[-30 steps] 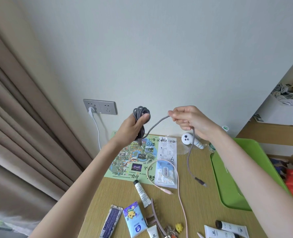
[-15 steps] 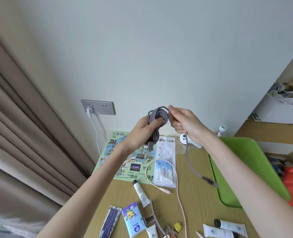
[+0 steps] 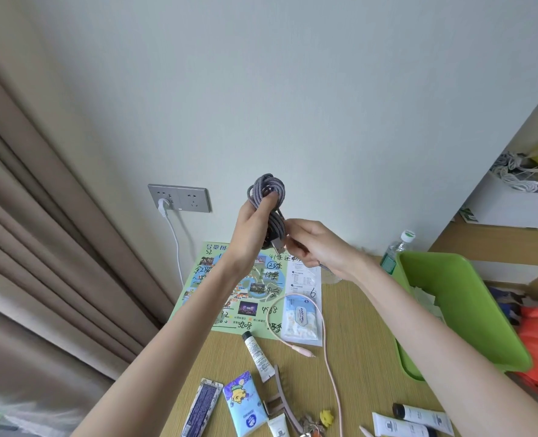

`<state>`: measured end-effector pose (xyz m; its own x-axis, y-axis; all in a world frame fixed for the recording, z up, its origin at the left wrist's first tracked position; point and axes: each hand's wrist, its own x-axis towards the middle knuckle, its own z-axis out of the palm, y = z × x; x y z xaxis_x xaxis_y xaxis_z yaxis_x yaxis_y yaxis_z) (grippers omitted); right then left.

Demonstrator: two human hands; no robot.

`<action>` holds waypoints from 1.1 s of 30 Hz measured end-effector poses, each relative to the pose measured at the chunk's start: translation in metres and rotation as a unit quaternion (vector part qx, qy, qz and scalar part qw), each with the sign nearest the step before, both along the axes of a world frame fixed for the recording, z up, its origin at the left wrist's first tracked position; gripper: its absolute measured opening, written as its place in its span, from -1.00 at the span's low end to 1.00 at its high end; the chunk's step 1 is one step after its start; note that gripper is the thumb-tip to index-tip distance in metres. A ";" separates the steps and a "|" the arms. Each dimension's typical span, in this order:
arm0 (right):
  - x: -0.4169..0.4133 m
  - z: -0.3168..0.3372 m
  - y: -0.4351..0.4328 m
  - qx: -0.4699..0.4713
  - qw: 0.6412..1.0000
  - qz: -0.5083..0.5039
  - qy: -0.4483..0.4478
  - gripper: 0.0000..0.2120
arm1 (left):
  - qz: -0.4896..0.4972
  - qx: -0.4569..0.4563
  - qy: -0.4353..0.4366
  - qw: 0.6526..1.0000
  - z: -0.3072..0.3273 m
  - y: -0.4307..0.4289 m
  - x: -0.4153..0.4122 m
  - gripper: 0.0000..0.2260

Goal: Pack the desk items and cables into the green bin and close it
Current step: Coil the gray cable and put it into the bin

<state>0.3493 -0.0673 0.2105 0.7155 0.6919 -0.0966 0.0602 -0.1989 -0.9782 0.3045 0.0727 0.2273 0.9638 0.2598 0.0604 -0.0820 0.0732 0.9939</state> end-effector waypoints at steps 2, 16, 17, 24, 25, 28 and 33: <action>0.001 0.006 -0.005 -0.042 0.999 0.001 -0.034 -0.70 | -0.003 0.022 0.010 1.000 0.000 0.005 -0.001 -0.73; 0.025 0.065 -0.021 -0.095 0.970 0.006 -0.223 -0.90 | -0.199 0.273 0.000 0.941 -0.012 0.023 -0.004 -0.64; 0.025 0.066 -0.019 -0.089 0.970 0.009 -0.227 -0.91 | -0.217 0.281 0.017 0.935 -0.011 0.020 -0.004 -0.63; 0.018 0.054 -0.013 -0.069 0.979 0.041 -0.186 -0.91 | -0.313 0.326 0.107 0.886 -0.009 0.015 -0.007 -0.85; 0.018 0.053 -0.014 -0.068 0.980 0.042 -0.182 -0.87 | -0.310 0.328 0.110 0.886 -0.008 0.015 -0.008 -0.86; 0.016 0.053 -0.013 -0.055 0.980 0.029 -0.188 -0.87 | -0.264 0.377 0.094 0.883 -0.005 0.016 -0.007 -0.83; 0.024 0.056 -0.016 -0.041 0.986 0.015 -0.163 -0.88 | -0.226 0.486 0.059 0.842 0.001 0.016 -0.009 -0.73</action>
